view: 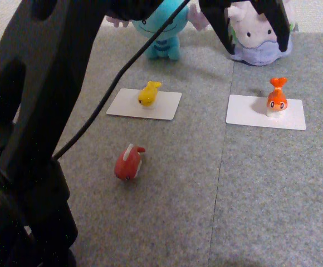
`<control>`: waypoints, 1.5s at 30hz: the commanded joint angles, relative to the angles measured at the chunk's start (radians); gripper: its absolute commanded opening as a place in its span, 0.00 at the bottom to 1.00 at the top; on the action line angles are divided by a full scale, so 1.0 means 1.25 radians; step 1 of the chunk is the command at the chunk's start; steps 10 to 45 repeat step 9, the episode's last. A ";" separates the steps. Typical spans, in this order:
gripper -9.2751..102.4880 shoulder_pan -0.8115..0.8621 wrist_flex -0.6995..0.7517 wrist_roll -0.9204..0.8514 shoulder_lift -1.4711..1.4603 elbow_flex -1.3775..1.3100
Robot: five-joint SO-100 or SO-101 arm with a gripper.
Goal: Wooper wants to eat egg sudhi, and Goomy wants to eat shrimp sushi
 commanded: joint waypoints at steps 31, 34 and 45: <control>0.33 -0.039 0.016 0.032 0.241 0.306; 0.33 -0.039 0.016 0.032 0.241 0.306; 0.33 -0.039 0.016 0.032 0.241 0.306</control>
